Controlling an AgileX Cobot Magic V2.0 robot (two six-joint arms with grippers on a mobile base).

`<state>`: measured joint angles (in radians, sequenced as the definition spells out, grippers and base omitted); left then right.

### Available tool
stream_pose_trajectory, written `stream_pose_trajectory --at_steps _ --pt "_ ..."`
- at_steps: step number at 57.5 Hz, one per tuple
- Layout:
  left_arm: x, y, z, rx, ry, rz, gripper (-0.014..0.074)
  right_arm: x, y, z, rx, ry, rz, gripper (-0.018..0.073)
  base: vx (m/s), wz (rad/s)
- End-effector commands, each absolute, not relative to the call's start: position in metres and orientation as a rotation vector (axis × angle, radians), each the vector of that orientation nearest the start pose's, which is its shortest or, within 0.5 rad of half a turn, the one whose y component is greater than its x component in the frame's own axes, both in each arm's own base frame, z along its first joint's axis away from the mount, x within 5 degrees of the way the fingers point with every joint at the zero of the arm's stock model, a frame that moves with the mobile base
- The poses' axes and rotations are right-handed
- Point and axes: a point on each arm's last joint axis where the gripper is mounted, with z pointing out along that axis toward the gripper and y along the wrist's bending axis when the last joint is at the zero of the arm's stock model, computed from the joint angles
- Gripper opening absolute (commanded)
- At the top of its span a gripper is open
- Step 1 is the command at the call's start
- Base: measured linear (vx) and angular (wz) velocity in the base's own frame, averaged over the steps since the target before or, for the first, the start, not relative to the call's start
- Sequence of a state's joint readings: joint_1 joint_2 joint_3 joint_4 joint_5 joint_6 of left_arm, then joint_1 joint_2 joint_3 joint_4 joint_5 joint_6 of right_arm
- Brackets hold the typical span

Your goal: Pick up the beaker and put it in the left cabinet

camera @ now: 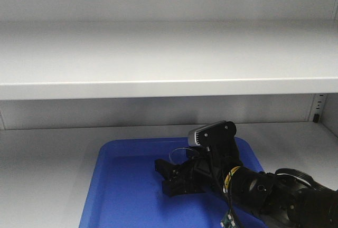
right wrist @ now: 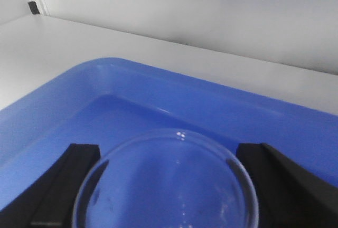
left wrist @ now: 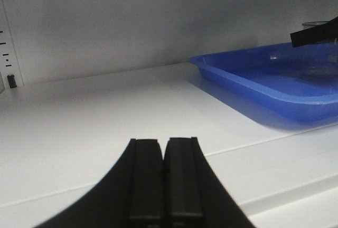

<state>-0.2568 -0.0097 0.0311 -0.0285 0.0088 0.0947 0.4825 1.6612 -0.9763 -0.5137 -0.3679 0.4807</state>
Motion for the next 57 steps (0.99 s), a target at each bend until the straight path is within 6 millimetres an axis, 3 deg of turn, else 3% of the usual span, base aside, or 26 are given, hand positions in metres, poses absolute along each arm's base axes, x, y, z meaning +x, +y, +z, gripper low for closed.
stream_pose_trajectory --at_steps 1,20,32,39,50,57 --pt "0.053 -0.014 0.206 0.222 1.412 -0.168 0.0001 0.319 0.187 0.285 -0.543 1.639 0.546 0.0582 0.0 0.0" --pt "0.053 -0.014 0.206 0.222 1.412 -0.168 0.0001 0.306 0.183 0.318 -0.539 1.489 0.584 0.0582 0.0 0.0" --pt "0.053 -0.014 0.206 0.222 1.412 -0.168 0.0001 0.297 0.175 0.334 -0.524 1.502 0.545 0.0559 0.0 0.0" --pt "0.053 -0.014 0.206 0.222 1.412 -0.168 0.0001 0.292 0.166 0.335 -0.508 1.606 0.467 0.0431 0.0 0.0" --pt "0.053 -0.014 0.206 0.222 1.412 -0.168 0.0001 0.281 0.146 0.337 -0.465 1.795 0.315 -0.0006 0.0 0.0" --pt "0.053 -0.014 0.206 0.222 1.412 -0.168 0.0001 0.266 0.134 0.348 -0.44 1.812 0.279 -0.0011 0.0 0.0"
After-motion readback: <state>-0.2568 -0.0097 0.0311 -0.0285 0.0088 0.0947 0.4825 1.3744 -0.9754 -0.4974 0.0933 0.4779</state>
